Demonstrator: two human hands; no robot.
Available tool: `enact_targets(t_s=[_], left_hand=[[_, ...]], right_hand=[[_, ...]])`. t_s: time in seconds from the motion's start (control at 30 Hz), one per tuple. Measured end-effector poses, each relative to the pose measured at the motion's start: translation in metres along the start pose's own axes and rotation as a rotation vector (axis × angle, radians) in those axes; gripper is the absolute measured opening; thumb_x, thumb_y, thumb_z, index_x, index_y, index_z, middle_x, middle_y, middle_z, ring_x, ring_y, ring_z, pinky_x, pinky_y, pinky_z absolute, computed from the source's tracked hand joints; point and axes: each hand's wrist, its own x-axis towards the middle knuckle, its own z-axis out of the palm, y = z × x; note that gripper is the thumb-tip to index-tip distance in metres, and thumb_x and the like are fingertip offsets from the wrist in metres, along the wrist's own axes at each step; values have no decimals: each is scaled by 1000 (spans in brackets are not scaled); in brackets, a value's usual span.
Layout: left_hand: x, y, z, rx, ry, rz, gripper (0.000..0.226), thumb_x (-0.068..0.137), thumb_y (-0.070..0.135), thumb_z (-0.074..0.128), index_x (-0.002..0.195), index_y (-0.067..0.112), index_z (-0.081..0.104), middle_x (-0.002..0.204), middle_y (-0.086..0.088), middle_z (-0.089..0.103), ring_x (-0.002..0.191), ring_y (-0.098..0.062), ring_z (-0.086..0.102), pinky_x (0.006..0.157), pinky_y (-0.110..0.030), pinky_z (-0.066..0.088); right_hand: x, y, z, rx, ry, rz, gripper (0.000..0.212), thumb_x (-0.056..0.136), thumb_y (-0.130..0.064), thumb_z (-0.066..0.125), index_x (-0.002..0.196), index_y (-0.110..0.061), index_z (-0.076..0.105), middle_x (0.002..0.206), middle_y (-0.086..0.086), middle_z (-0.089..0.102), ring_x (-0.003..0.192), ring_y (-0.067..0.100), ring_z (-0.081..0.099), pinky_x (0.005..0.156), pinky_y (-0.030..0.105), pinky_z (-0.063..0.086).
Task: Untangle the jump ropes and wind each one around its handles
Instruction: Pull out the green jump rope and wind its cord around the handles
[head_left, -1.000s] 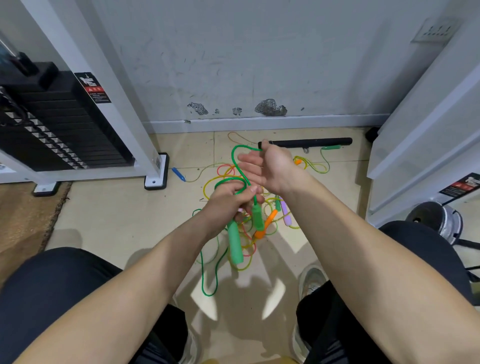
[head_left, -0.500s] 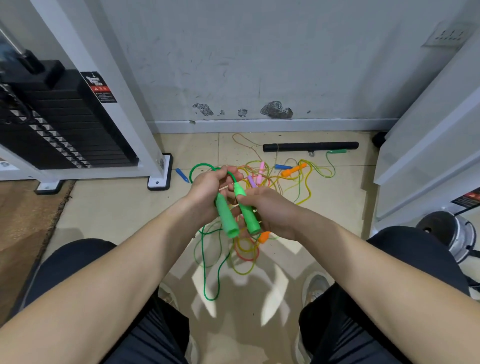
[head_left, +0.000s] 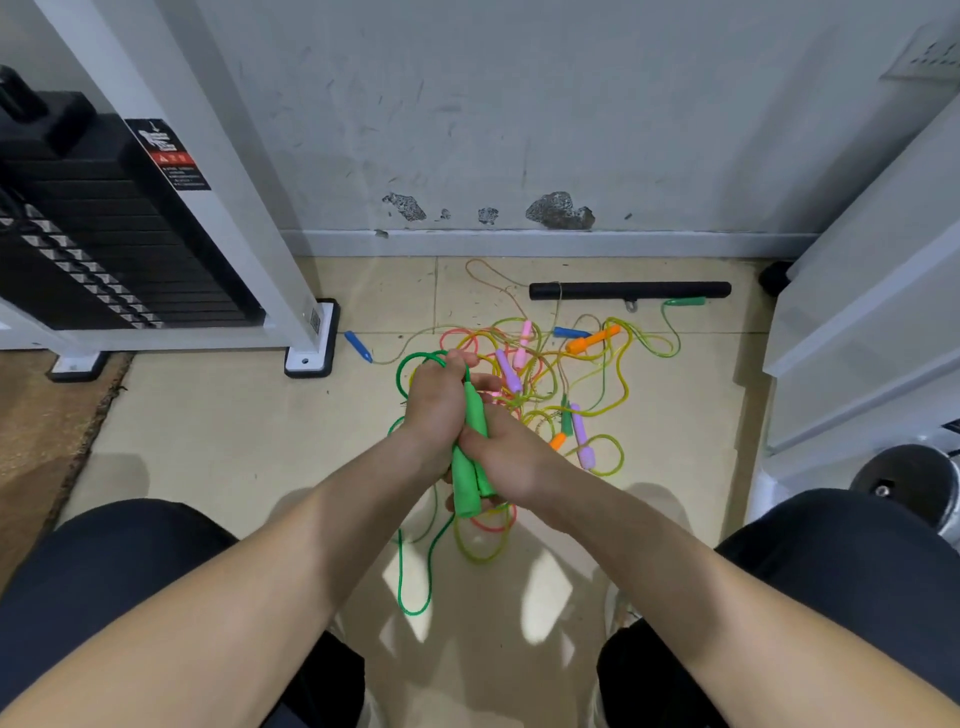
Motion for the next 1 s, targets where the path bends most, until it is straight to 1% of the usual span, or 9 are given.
enact_targets(t_s=[0.1,0.23,0.3,0.4,0.47,0.53,0.67,0.8,1.0], left_hand=[[4,5,-3,-15,-55,-106,36,107,36,42,91,10,61,54,1,65,61,-19,61,65,-28,50],[5,17,-13,48,-211,-164,27,108,23,43,90,7,57,46,3,45,52,-19,56,48,-24,52],[4,23,-21,149,-321,-160,26,108,21,42,92,6,56,47,3,39,45,-18,55,53,-30,54],[-2,25,-29,353,-534,-100,26,108,20,41,94,5,56,50,3,37,48,-19,54,64,-36,51],[-8,23,-30,511,-687,-27,30,107,11,40,81,7,55,52,2,37,52,-20,52,64,-34,51],[-14,20,-29,616,-798,14,35,99,-2,41,66,8,47,55,-1,38,53,-18,50,65,-31,49],[-21,22,-34,635,-897,-9,32,91,6,49,63,17,61,55,3,39,57,-17,43,63,-26,47],[-14,22,-41,600,-790,5,28,105,15,44,95,-4,62,53,3,36,58,-18,43,66,-28,43],[-15,24,-46,451,-858,-57,31,107,14,38,95,0,64,60,0,41,64,-17,44,68,-25,47]], right_hand=[[9,5,-2,-268,49,-68,24,104,-28,43,125,-17,48,104,9,67,96,28,66,88,49,54],[2,-5,-22,-748,-136,-42,27,107,-36,34,95,-27,56,97,9,58,93,25,56,88,44,48],[3,-8,-42,-899,94,-52,26,104,-36,35,107,-25,59,104,3,60,105,26,56,88,43,47],[11,-4,-61,-648,408,-306,28,95,-31,46,119,-28,60,122,-9,58,119,18,53,96,38,43],[15,0,-61,-684,297,-547,42,93,-30,46,133,-27,60,140,-7,54,133,15,44,111,31,32],[13,0,-53,-755,172,-631,39,96,-35,40,120,-24,67,123,-5,67,119,15,54,105,32,38],[7,5,-49,-777,69,-429,47,96,-59,25,76,-29,54,66,-4,62,67,14,56,68,43,46],[9,6,-65,-664,73,-332,53,98,-58,35,75,-20,64,70,-5,66,65,12,57,67,40,47],[7,0,-78,-396,24,-309,37,102,-28,55,67,-18,60,54,-17,53,55,3,41,60,25,31]])
